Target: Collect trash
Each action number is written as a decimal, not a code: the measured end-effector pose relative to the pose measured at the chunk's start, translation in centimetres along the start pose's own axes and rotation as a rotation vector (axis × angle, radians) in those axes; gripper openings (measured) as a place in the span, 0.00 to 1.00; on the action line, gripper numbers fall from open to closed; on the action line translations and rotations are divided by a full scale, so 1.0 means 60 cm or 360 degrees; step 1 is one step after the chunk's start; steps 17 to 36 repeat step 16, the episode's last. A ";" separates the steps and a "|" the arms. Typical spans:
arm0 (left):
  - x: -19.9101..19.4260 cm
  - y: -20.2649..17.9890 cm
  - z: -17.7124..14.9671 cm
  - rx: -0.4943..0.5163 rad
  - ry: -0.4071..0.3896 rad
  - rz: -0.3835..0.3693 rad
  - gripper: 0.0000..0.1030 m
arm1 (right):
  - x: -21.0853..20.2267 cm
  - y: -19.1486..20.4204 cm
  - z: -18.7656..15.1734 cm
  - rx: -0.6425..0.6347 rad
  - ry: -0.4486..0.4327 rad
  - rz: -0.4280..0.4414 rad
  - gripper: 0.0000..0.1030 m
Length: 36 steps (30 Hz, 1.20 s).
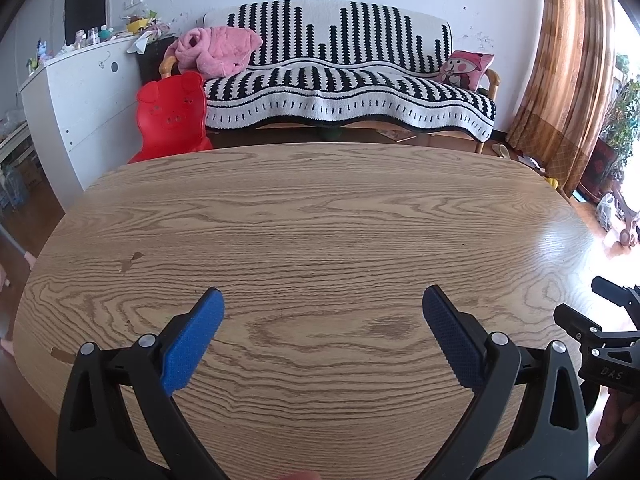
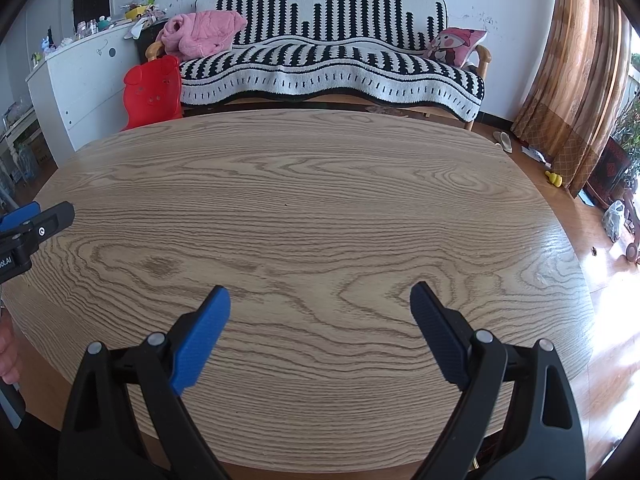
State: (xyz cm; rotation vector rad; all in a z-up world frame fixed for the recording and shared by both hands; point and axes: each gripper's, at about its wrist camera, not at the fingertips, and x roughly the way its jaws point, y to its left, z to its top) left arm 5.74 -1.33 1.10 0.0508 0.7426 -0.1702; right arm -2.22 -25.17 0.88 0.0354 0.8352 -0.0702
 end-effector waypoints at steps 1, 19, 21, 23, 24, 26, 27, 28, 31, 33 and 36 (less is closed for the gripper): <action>-0.001 -0.001 -0.001 0.0009 -0.0007 -0.0006 0.94 | -0.001 -0.002 -0.001 0.0001 0.0000 0.0001 0.86; 0.000 -0.001 0.005 0.0002 0.0018 0.0007 0.94 | 0.002 -0.012 0.000 0.0005 0.0007 -0.0010 0.89; 0.000 -0.001 0.005 0.0002 0.0018 0.0007 0.94 | 0.002 -0.012 0.000 0.0005 0.0007 -0.0010 0.89; 0.000 -0.001 0.005 0.0002 0.0018 0.0007 0.94 | 0.002 -0.012 0.000 0.0005 0.0007 -0.0010 0.89; 0.000 -0.001 0.005 0.0002 0.0018 0.0007 0.94 | 0.002 -0.012 0.000 0.0005 0.0007 -0.0010 0.89; 0.000 -0.001 0.005 0.0002 0.0018 0.0007 0.94 | 0.002 -0.012 0.000 0.0005 0.0007 -0.0010 0.89; 0.000 -0.001 0.005 0.0002 0.0018 0.0007 0.94 | 0.002 -0.012 0.000 0.0005 0.0007 -0.0010 0.89; 0.000 -0.001 0.005 0.0002 0.0018 0.0007 0.94 | 0.002 -0.012 0.000 0.0005 0.0007 -0.0010 0.89; 0.000 -0.001 0.005 0.0002 0.0018 0.0007 0.94 | 0.002 -0.012 0.000 0.0005 0.0007 -0.0010 0.89; 0.000 -0.001 0.005 0.0002 0.0018 0.0007 0.94 | 0.002 -0.012 0.000 0.0005 0.0007 -0.0010 0.89; 0.000 -0.001 0.005 0.0002 0.0018 0.0007 0.94 | 0.002 -0.012 0.000 0.0005 0.0007 -0.0010 0.89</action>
